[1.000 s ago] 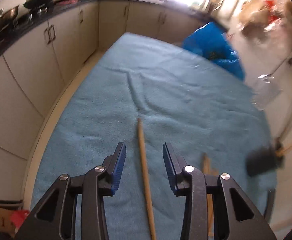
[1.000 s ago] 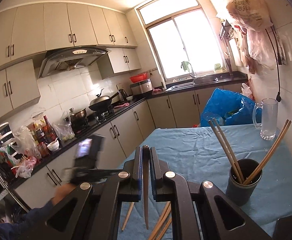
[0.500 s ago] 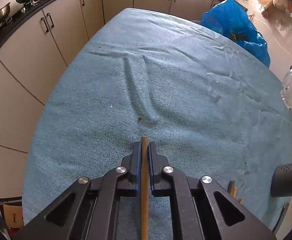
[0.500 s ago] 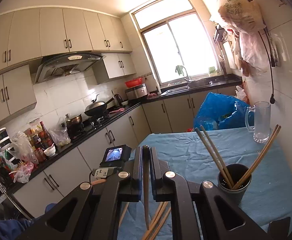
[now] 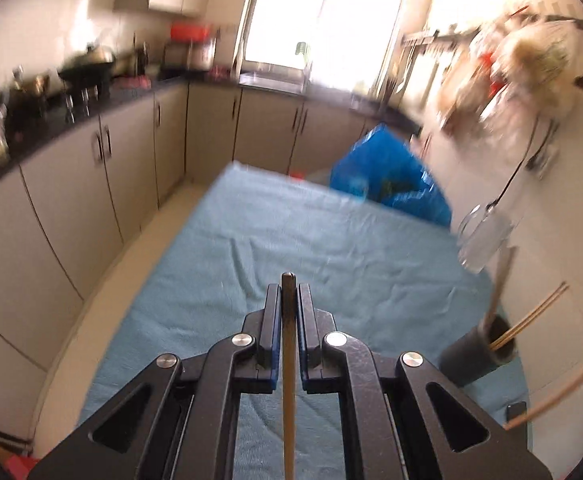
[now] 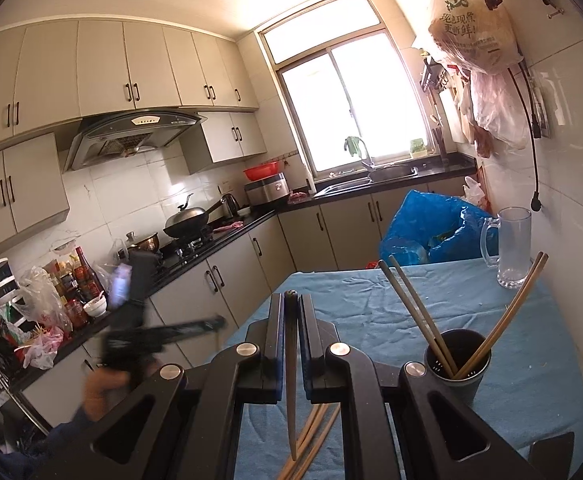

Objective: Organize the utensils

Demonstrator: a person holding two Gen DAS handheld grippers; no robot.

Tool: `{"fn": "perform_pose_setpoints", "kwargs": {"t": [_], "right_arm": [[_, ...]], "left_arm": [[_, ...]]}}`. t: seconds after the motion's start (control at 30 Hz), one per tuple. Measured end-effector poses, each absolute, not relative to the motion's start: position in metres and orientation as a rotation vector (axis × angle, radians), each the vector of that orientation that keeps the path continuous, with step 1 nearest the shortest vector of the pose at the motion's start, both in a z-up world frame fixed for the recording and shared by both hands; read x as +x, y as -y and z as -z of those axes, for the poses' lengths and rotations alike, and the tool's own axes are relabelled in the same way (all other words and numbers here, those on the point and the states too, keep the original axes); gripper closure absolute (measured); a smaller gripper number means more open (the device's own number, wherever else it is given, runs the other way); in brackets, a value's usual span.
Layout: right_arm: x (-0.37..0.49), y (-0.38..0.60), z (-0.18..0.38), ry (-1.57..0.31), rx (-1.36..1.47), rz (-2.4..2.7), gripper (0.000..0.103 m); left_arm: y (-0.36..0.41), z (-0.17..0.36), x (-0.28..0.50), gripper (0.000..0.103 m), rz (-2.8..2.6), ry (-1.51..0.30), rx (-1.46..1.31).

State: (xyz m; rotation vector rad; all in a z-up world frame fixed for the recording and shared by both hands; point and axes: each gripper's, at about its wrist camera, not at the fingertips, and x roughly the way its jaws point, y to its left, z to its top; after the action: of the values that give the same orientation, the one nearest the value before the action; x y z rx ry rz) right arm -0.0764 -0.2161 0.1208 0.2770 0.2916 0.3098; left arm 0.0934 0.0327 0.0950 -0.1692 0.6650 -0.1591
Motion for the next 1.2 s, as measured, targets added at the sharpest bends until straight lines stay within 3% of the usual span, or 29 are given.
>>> {"fn": "perform_pose_setpoints", "kwargs": {"t": [0.3, 1.2], "right_arm": [[-0.086, 0.212, -0.123, -0.282, 0.262, -0.303, 0.095], [-0.099, 0.242, -0.13, -0.239, 0.297, -0.241, 0.095]], "left_arm": [[-0.019, -0.116, 0.053, 0.096, 0.182, -0.613, -0.12], [-0.007, -0.142, 0.029, 0.096, 0.241, -0.559, -0.14]]}}
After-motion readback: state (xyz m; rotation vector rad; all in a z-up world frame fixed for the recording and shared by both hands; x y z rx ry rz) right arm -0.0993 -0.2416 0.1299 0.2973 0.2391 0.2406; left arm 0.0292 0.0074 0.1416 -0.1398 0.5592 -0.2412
